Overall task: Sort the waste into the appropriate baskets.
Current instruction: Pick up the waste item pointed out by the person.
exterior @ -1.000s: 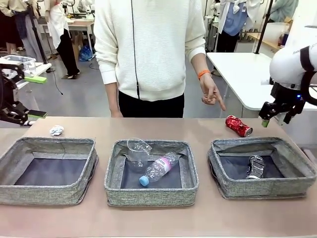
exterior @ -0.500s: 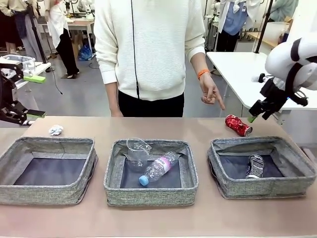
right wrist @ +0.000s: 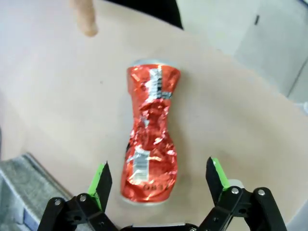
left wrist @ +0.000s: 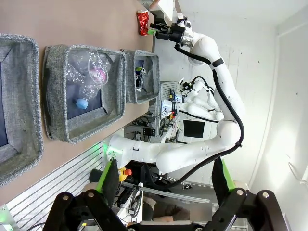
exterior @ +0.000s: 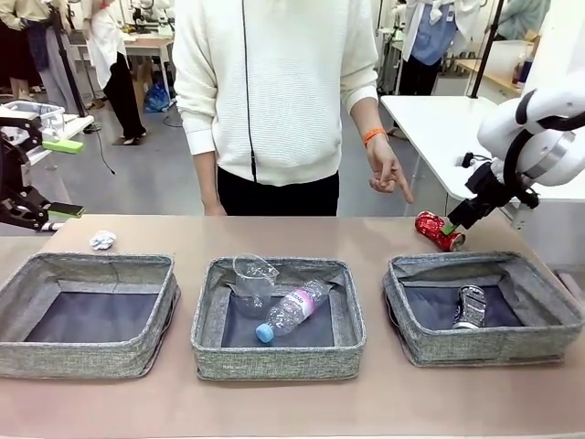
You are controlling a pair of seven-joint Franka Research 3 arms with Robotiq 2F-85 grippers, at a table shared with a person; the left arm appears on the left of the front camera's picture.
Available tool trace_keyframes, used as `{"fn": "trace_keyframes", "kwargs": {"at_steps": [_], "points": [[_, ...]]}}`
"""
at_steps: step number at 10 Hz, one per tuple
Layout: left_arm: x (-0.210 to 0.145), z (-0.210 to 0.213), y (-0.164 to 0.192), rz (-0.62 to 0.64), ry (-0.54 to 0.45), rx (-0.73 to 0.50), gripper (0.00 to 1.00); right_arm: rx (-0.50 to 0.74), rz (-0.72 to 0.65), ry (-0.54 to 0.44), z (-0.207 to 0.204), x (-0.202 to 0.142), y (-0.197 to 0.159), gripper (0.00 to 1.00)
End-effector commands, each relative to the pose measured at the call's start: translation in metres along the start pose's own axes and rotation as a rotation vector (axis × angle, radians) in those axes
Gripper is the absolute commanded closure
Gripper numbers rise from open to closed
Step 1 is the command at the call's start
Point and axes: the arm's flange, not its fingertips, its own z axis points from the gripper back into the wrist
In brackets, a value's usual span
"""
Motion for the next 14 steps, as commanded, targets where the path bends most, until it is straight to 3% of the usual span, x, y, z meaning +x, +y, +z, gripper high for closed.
{"fn": "trace_keyframes", "kwargs": {"at_steps": [1,9,11,12,13,14], "points": [[-0.001,0.0,-0.002,-0.017,0.001,-0.01,0.0,0.035,-0.002,-0.021,-0.01,0.015,-0.011,0.0],[-0.001,0.0,-0.002,-0.017,0.001,-0.01,0.0,0.138,0.023,0.001,-0.044,0.047,-0.007,0.0],[-0.001,0.0,-0.002,-0.017,0.001,-0.01,0.0,0.087,0.009,0.018,-0.045,0.047,-0.005,0.0],[-0.001,0.0,-0.002,-0.017,0.001,-0.01,0.0,0.076,0.023,0.062,-0.046,0.046,-0.003,0.6],[-0.001,0.0,-0.002,-0.017,0.001,-0.01,0.0,0.08,0.032,0.061,-0.046,0.046,-0.002,0.6],[-0.001,0.0,-0.002,-0.017,0.001,-0.01,0.0,0.083,0.034,0.057,-0.044,0.046,-0.001,1.0]]}}
